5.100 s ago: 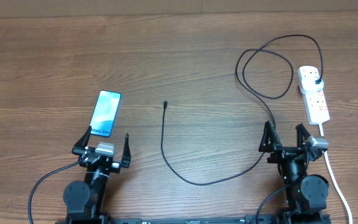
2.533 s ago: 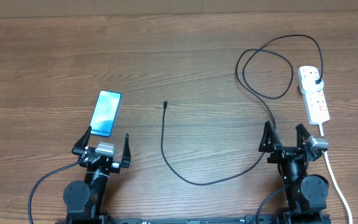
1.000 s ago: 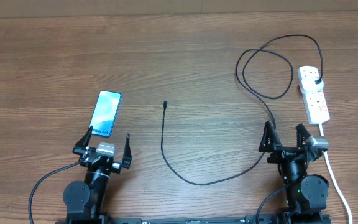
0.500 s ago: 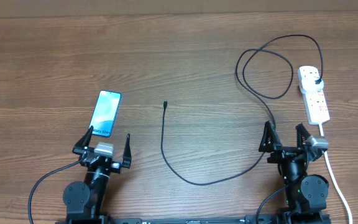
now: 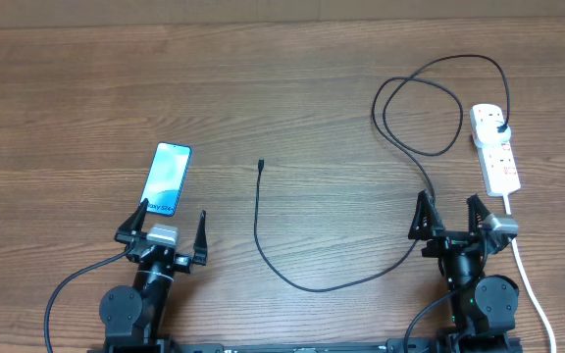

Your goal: Plug charger to phone and switch on socket

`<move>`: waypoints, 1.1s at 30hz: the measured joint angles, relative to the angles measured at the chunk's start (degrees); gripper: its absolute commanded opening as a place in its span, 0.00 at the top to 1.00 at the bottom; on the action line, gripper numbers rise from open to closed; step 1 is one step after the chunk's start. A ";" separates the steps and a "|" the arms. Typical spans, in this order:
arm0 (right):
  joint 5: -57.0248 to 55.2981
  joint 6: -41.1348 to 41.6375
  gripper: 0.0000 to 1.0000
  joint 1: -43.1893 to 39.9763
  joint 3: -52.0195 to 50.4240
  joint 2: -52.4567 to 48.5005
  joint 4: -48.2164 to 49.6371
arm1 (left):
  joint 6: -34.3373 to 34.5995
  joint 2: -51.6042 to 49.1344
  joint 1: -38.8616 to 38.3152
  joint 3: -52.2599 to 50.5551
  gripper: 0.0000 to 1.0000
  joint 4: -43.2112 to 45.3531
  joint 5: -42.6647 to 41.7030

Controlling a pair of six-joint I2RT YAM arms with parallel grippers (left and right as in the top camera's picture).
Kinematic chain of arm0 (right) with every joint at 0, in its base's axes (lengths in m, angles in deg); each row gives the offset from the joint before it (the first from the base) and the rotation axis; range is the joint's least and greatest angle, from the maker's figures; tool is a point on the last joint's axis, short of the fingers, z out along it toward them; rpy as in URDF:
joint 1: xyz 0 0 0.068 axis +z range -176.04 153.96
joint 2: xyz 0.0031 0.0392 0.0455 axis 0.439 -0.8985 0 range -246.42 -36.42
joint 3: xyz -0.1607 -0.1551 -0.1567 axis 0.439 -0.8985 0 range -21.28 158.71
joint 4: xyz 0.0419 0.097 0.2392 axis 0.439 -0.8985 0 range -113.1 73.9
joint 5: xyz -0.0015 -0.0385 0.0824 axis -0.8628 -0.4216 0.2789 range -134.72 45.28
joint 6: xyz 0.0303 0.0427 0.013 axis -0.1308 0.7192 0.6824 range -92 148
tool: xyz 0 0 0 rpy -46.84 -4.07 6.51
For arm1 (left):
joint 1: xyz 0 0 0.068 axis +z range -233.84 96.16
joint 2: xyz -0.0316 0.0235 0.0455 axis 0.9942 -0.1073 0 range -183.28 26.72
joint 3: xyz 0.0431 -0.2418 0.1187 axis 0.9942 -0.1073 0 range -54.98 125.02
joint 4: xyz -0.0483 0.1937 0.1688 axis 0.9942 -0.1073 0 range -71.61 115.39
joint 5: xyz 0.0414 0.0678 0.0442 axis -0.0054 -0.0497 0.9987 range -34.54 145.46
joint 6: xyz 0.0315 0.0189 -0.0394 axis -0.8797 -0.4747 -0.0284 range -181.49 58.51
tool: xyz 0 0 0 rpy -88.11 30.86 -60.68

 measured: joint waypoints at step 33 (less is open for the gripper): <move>-0.02 0.02 0.00 0.00 0.00 0.11 0.04 | 3.87 -49.55 0.00 40.33 0.00 -11.87 -11.87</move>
